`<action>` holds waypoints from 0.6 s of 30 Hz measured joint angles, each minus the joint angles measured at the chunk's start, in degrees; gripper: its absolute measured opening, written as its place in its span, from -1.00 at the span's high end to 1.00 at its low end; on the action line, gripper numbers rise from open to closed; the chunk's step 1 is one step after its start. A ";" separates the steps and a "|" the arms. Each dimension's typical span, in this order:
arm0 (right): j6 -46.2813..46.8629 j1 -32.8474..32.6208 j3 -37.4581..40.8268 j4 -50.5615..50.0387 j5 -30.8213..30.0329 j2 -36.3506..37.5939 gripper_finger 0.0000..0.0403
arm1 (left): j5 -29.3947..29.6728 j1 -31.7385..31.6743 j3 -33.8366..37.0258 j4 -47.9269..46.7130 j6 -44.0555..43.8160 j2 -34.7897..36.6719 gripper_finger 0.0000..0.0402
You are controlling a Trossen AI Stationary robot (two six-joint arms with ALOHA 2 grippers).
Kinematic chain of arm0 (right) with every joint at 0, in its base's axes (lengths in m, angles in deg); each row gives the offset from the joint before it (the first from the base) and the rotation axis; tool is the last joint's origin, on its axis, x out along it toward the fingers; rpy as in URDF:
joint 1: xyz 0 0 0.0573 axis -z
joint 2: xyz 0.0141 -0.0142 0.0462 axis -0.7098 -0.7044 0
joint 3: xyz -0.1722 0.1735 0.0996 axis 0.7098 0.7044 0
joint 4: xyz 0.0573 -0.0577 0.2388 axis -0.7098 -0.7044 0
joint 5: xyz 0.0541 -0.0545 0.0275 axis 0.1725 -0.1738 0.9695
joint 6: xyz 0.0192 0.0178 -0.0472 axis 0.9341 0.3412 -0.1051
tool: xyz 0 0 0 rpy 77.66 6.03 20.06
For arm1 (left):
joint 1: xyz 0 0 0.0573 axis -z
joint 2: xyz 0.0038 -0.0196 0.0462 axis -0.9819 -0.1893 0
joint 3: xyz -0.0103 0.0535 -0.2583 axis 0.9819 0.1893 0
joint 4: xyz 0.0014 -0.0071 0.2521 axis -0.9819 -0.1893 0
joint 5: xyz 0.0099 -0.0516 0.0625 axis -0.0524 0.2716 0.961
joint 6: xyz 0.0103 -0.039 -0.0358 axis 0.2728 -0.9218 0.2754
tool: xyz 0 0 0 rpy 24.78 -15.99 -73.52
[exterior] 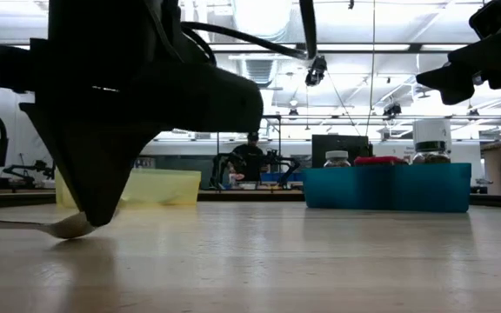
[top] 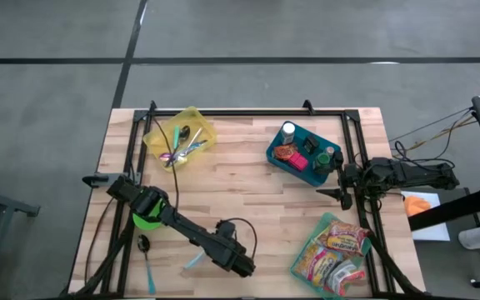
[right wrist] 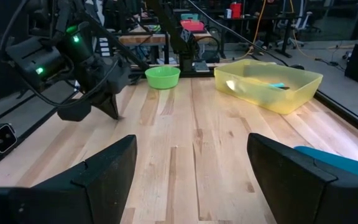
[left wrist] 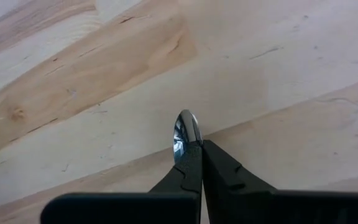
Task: Pick & Place Food Item
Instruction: Put the blue spoon into the yellow bin
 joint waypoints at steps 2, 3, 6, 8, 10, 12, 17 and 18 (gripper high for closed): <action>0.08 0.00 0.00 0.00 -0.02 0.01 -0.51 | 0.18 0.01 -0.54 -0.22 0.92 0.00 1.00; 0.07 0.00 0.00 0.00 -0.02 0.01 -0.51 | 0.35 0.02 -0.88 -0.34 1.33 0.00 1.00; 0.03 -0.02 0.00 0.00 -0.02 0.02 -0.51 | 1.45 0.04 -2.04 -1.12 2.12 0.02 1.00; 0.07 -0.02 0.00 0.00 -0.01 0.01 -0.51 | 2.13 0.04 -2.74 -1.41 2.88 0.02 1.00; 0.00 0.00 0.00 0.00 -0.02 0.02 -0.51 | 2.81 0.04 -3.15 -1.81 3.02 0.07 1.00; 0.08 -0.02 0.00 0.00 -0.02 0.02 -0.51 | 3.02 0.04 -3.22 -2.01 3.02 0.13 1.00; 0.09 -0.02 0.00 0.00 -0.02 0.00 -0.51 | 3.05 0.04 -3.22 -2.07 3.50 0.13 1.00; 0.09 -0.02 0.00 0.00 0.00 0.00 -0.51 | 3.08 0.04 -3.22 -2.12 3.95 0.13 1.00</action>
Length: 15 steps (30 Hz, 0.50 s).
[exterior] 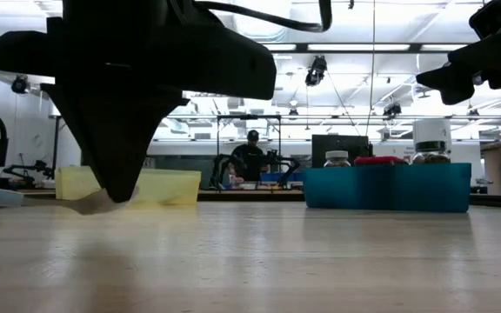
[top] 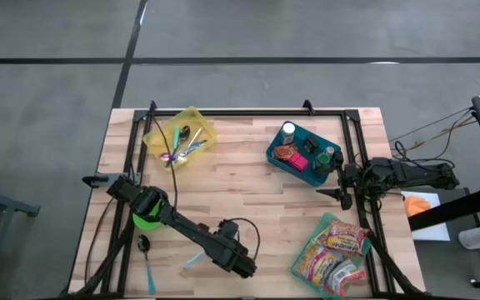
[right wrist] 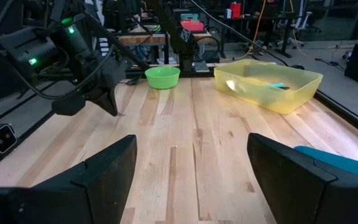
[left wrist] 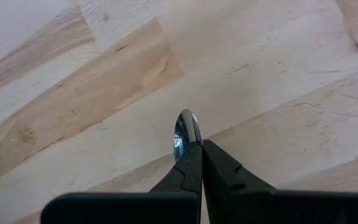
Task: Pick & Place Food Item
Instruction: Put the blue spoon into the yellow bin
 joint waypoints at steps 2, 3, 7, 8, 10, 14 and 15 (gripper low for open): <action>-0.09 0.01 0.00 0.00 -0.02 0.02 -0.51 | 0.15 0.00 0.00 -0.03 0.58 0.05 1.00; -0.07 0.01 0.00 0.00 -0.01 0.01 -0.51 | 0.44 0.00 0.02 -0.08 0.61 0.18 1.00; -0.09 0.02 0.00 0.00 -0.02 0.02 -0.51 | 4.09 0.00 0.02 -0.57 2.38 1.44 1.00; -0.08 0.01 0.00 0.00 -0.02 0.01 -0.51 | 5.38 0.00 0.02 -1.37 2.77 1.78 1.00; 0.00 0.02 -0.02 0.00 -0.02 0.00 -0.51 | 8.34 -0.06 0.02 -3.43 3.43 2.75 1.00; -0.03 0.00 0.00 0.00 0.00 0.00 -0.51 | 13.43 -0.49 0.15 -8.82 3.59 4.43 1.00; 0.03 0.02 0.00 0.00 -0.04 0.00 -0.51 | 15.05 -0.66 0.51 -8.70 4.10 5.10 1.00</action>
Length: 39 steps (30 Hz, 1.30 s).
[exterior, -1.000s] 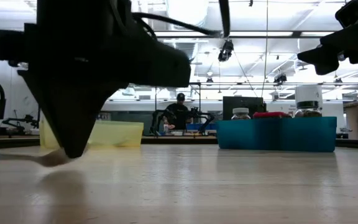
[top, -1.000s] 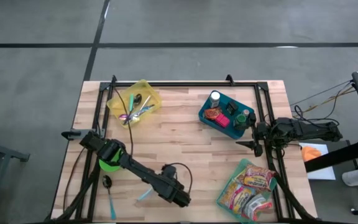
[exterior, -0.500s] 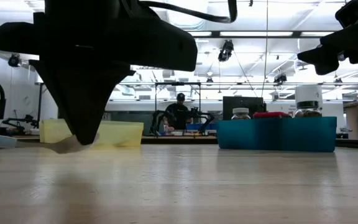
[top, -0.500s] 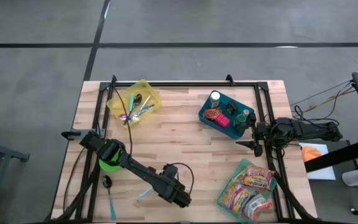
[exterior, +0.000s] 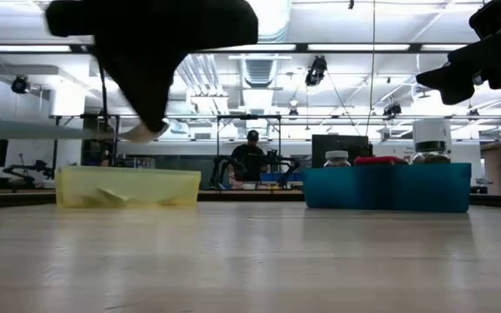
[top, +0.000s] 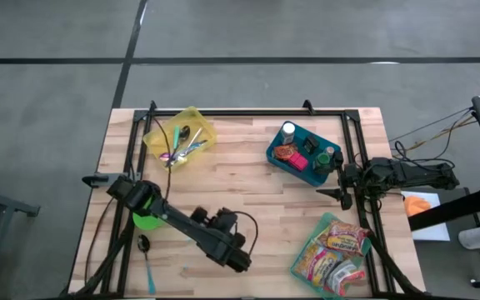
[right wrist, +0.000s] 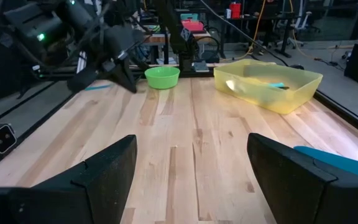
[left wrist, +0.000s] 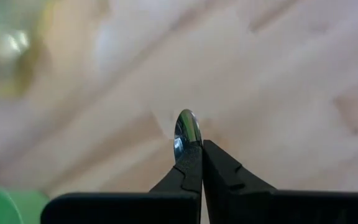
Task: Pick & Place Food Item
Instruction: Put the blue spoon into the yellow bin
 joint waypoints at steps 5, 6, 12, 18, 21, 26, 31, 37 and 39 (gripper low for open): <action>-0.11 -0.02 0.00 0.00 0.03 0.04 -0.51 | 8.99 -1.30 5.46 0.10 4.45 5.14 1.00; -0.11 -0.02 0.00 0.00 0.03 0.04 -0.51 | 9.86 -1.99 6.98 0.06 4.83 6.38 1.00; -0.13 -0.02 0.00 0.00 0.04 0.04 -0.51 | 15.54 -8.11 17.73 0.55 9.59 15.05 1.00; -0.12 -0.02 0.00 0.00 0.04 0.04 -0.51 | 19.86 -17.38 28.96 5.10 15.54 25.01 1.00; -0.11 -0.01 0.00 0.00 0.03 0.04 -0.51 | 19.39 -22.04 33.52 10.74 22.94 29.34 1.00; -0.12 -0.02 0.00 0.01 0.03 0.02 -0.51 | 17.87 -26.12 40.04 18.03 29.76 33.94 1.00; -0.11 0.00 0.00 0.00 0.02 0.02 -0.51 | 19.31 -28.12 44.60 20.19 32.03 36.02 1.00; -0.11 -0.02 0.00 0.00 0.02 0.02 -0.51 | 20.80 -32.09 47.09 21.85 32.46 36.47 1.00; -0.05 -0.02 0.00 0.00 0.02 0.02 -0.51 | 22.57 -34.09 47.85 23.82 34.96 36.47 1.00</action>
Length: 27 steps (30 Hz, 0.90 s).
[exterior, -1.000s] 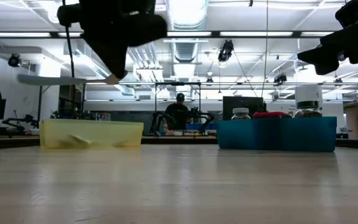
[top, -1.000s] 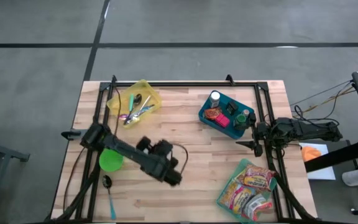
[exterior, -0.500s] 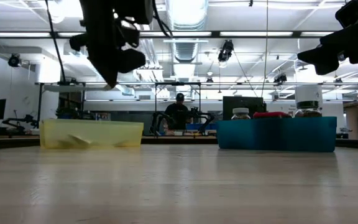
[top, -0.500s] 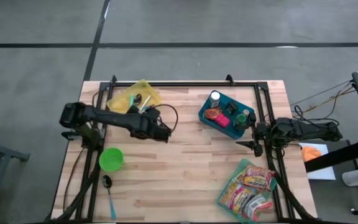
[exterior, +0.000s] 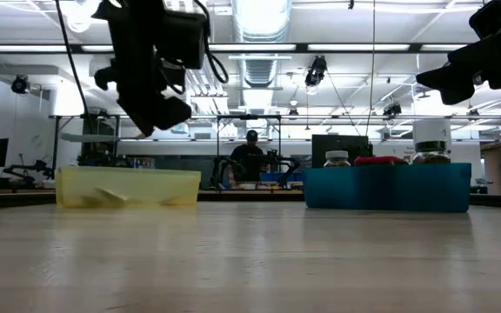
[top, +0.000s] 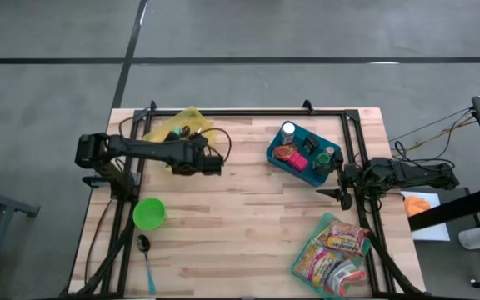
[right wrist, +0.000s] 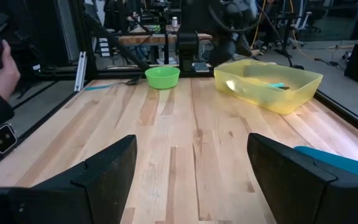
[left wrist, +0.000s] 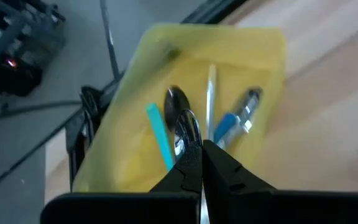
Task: Pick & Place Food Item
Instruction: Put the blue spoon into the yellow bin
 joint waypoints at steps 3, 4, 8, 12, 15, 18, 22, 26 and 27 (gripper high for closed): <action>-0.05 0.00 -0.01 0.00 0.00 0.00 -0.51 | 1.81 -3.60 1.03 5.88 7.03 0.00 1.00; 0.01 0.01 0.00 0.00 0.00 0.00 -0.51 | 1.76 -5.07 1.45 7.86 9.32 0.00 1.00; -0.04 0.01 0.00 0.00 0.00 0.00 -0.51 | -1.42 -11.26 3.94 16.26 15.95 0.00 1.00; -0.07 0.01 -0.01 0.00 0.00 0.00 -0.51 | -7.05 -17.21 7.59 24.83 23.89 -0.04 1.00; 0.02 0.02 0.00 0.00 0.00 0.00 -0.51 | -10.31 -20.29 9.48 28.62 26.71 -0.07 1.00; -0.06 0.00 0.00 0.00 0.00 0.00 -0.51 | -12.34 -22.05 10.60 30.29 27.25 -0.09 1.00; -0.07 0.00 0.00 0.00 0.00 0.00 -0.51 | -14.79 -23.02 10.75 30.77 27.29 -0.09 1.00; -0.01 0.01 0.00 0.00 0.00 0.00 -0.51 | -16.33 -23.15 10.87 31.06 27.31 -0.09 1.00; -0.07 0.02 0.00 0.00 0.00 0.00 -0.51 | -16.33 -23.15 11.18 31.59 27.29 -0.09 1.00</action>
